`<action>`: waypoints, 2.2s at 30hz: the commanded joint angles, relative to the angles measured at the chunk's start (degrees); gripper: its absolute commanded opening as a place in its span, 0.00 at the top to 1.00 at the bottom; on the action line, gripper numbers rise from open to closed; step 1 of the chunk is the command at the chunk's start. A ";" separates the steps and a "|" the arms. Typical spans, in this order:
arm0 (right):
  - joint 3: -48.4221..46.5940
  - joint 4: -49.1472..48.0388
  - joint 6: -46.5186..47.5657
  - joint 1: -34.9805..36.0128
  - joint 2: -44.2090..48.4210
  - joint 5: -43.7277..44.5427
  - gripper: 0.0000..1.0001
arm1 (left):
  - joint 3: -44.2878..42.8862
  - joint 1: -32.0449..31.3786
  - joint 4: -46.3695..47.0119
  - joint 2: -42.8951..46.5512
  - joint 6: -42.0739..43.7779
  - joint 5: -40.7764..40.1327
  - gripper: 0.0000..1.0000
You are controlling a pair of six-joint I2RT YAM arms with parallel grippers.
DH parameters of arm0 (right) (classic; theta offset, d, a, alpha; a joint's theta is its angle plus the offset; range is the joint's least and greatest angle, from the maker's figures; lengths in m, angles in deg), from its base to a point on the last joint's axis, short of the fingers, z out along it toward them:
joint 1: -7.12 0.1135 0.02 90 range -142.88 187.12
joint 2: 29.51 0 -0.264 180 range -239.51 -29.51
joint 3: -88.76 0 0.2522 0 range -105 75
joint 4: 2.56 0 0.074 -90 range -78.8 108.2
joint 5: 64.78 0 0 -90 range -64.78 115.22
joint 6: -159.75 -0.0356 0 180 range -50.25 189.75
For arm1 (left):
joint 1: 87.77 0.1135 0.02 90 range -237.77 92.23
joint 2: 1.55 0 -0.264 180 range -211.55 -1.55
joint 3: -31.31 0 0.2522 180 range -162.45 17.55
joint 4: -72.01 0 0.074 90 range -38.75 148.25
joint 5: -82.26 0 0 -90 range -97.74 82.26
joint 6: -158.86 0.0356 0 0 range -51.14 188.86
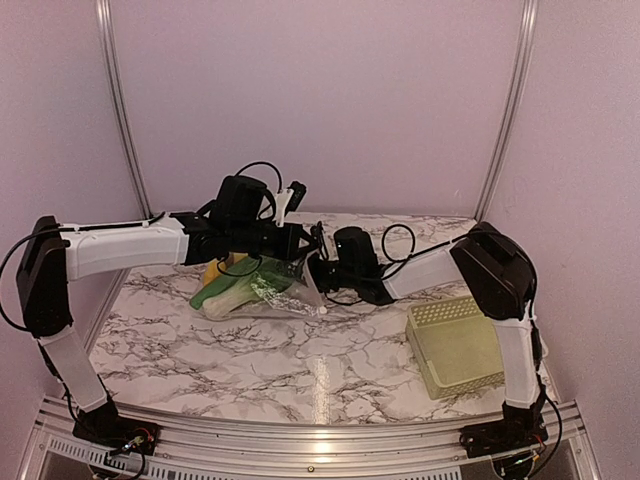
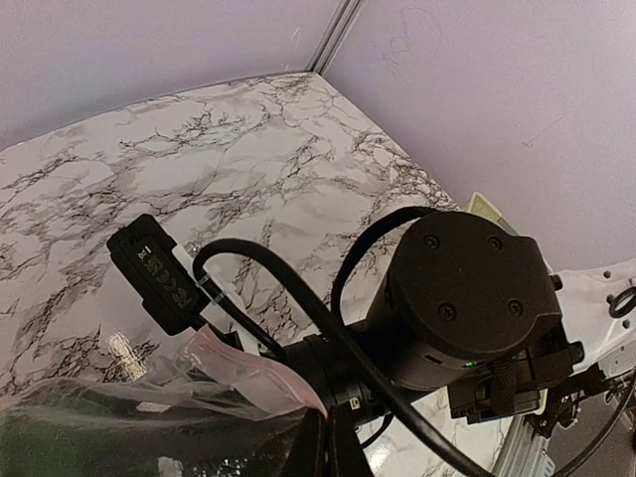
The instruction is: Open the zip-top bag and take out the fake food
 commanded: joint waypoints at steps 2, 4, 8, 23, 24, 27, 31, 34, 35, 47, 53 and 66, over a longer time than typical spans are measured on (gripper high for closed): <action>-2.23 -3.56 -1.38 -0.75 -1.68 -1.71 0.52 | 0.33 -0.83 4.86 -0.04 0.73 3.02 1.00; -2.04 -4.11 -1.41 -1.01 -1.67 -1.94 0.63 | 0.31 -0.84 4.66 -0.08 0.63 2.57 1.00; -0.30 -5.05 -0.91 -1.65 -0.55 -2.28 0.88 | 0.14 -0.20 2.98 0.28 0.55 1.45 0.88; 4.73 -7.20 4.34 -3.36 3.09 -6.05 1.00 | 14.36 23.96 4.73 10.69 -9.80 -2.40 0.15; 4.71 -7.04 4.78 -3.28 3.21 -6.15 1.00 | 14.37 25.56 3.69 10.01 -9.85 -2.46 0.13; 4.58 -6.04 5.95 -3.44 3.58 -6.11 1.00 | 14.39 29.24 2.35 7.17 -9.41 -2.62 0.07; 4.14 -4.85 7.12 -3.62 3.63 -6.12 1.00 | 12.12 30.36 1.47 1.38 -8.07 -1.97 0.06; 3.60 -4.12 7.49 -3.78 3.44 -6.12 1.00 | 10.96 30.36 3.71 -2.78 -8.12 1.37 0.11; 3.43 -3.77 7.60 -3.80 3.32 -6.12 1.00 | 10.95 30.30 5.03 -3.95 -8.45 2.68 0.14; 0.36 -0.98 8.66 -4.02 1.30 -6.55 1.00 | 10.07 27.82 9.97 -11.76 -10.64 7.27 0.51; 0.77 -0.38 8.92 -4.26 1.93 -6.26 1.00 | 11.55 28.11 10.48 -11.06 -11.80 4.25 0.95; 8.62 -1.19 9.79 -5.36 8.10 -4.27 1.00 | 19.10 32.01 10.81 -4.27 -16.06 -7.32 1.00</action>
